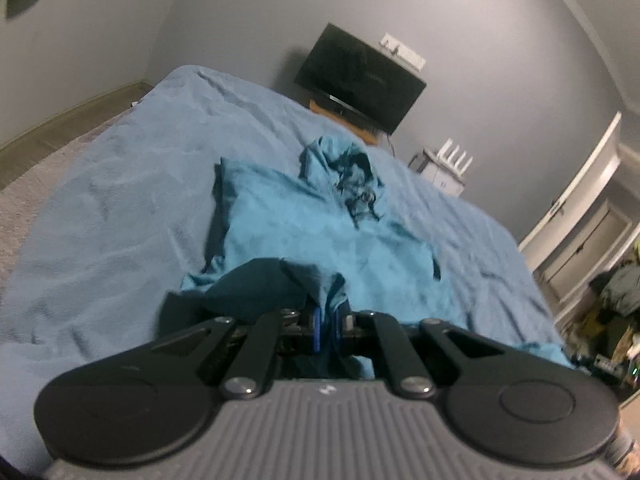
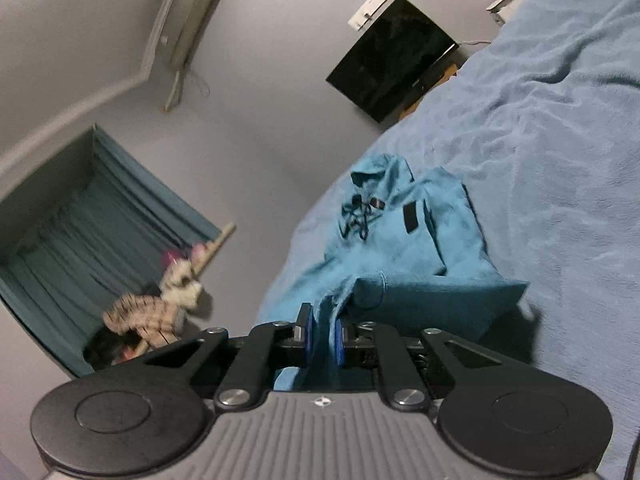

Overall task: Fold large clothes
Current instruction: 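Grasp the hoodie hem with both grippers and fold it toward the hood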

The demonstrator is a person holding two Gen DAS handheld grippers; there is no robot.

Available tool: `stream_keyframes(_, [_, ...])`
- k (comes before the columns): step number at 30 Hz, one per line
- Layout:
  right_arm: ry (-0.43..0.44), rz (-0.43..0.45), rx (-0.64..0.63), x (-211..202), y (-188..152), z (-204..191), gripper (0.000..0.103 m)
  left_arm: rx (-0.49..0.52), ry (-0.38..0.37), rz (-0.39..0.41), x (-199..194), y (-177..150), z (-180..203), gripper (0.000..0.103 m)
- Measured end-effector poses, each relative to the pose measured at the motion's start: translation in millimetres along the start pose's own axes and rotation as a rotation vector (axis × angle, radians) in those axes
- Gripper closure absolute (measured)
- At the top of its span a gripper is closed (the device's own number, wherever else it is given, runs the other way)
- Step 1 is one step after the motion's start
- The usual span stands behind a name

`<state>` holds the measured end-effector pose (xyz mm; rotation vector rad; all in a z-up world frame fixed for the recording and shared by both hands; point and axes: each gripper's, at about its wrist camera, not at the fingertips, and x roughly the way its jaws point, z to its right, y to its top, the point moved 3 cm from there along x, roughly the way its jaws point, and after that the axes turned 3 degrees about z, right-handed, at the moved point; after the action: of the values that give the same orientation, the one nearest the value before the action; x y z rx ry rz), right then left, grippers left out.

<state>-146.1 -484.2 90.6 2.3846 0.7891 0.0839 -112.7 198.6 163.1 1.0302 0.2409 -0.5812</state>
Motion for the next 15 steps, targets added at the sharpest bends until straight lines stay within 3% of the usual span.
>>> stream_keyframes(15, [0.018, 0.152, 0.109, 74.7, 55.4, 24.7, 0.092, -0.152, -0.049, 0.153, 59.9, 63.0, -14.0, 0.102])
